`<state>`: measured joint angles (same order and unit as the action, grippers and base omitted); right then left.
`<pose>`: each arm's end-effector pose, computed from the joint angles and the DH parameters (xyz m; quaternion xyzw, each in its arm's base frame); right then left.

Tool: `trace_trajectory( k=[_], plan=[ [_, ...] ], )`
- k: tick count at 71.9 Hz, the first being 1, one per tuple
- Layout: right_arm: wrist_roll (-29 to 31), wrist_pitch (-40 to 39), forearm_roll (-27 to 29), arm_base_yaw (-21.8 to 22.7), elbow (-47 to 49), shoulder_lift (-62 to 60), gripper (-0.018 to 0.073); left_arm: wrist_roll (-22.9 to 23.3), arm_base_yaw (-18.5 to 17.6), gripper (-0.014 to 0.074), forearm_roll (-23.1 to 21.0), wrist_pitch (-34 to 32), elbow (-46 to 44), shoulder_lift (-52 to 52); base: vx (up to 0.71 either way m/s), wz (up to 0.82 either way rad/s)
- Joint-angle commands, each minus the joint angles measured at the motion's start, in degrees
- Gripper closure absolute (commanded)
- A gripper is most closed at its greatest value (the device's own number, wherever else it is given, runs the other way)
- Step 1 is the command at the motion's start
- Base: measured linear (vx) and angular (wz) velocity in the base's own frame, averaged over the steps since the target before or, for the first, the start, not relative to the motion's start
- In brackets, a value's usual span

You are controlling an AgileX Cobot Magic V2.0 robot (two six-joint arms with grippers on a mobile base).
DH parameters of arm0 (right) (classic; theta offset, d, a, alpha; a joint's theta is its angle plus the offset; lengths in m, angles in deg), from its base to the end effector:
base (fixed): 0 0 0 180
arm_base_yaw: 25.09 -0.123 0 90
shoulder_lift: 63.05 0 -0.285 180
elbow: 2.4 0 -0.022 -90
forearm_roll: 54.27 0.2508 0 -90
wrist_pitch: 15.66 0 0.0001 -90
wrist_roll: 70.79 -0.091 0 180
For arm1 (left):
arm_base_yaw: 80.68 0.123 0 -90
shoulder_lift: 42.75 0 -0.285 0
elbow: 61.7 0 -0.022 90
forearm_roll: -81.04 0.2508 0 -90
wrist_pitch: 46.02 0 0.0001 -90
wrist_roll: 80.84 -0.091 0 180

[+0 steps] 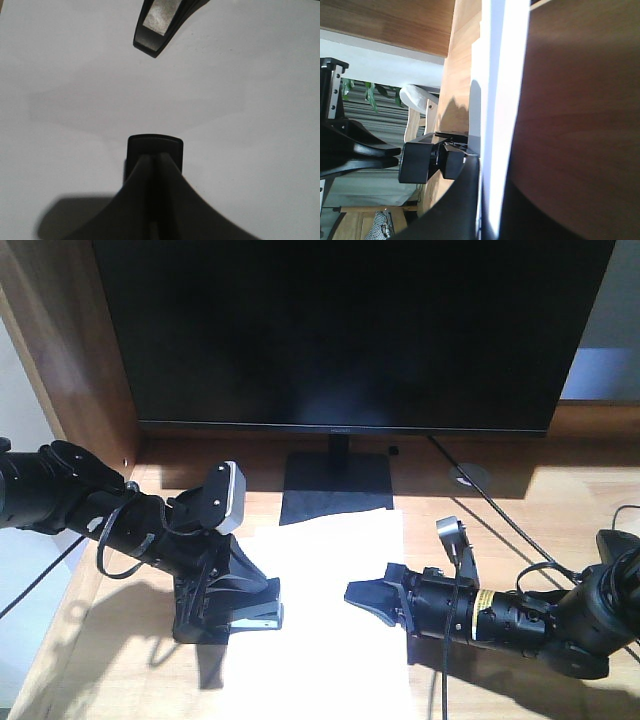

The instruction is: Grab stapler and paper to desk for stapling

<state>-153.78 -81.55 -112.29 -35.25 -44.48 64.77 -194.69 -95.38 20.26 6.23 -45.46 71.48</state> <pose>0.2732 0.1205 0.0761 0.0642 0.8091 0.5470 0.2053 0.3144 -0.1475 0.1740 0.6384 0.6618 -0.2701 0.2855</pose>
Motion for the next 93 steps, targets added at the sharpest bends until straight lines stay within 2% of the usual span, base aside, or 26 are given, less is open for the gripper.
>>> trace_trajectory(
  k=[1, 32, 48, 71, 93],
  plan=[
    [0.8, -11.03, 0.67, 0.04, 0.66, -2.35, 0.056, 0.57, -0.28, 0.0604, -2.95, 1.75, -1.26, -2.5, 0.0, 0.0],
    [0.84, -11.03, 0.62, 0.04, 0.66, -2.35, 0.056, 0.51, -0.28, 0.0604, -3.15, 1.44, -1.26, -2.5, 0.0, 0.0],
    [0.84, -11.03, 0.62, 0.04, 0.66, -2.35, 0.056, -2.93, -0.28, 0.0604, -3.2, 1.33, -1.26, -1.88, 0.0, 0.0],
    [0.84, -11.03, 0.62, 0.04, 0.66, -2.35, 0.056, -5.5, -0.28, 0.0604, -3.03, 1.55, -1.26, 2.98, 0.0, 0.0],
    [0.84, -11.03, 0.56, 0.04, 0.66, -2.35, 0.056, -5.77, -0.28, 0.0604, -1.66, 1.15, -1.26, 7.56, 0.0, 0.0]
  ],
)
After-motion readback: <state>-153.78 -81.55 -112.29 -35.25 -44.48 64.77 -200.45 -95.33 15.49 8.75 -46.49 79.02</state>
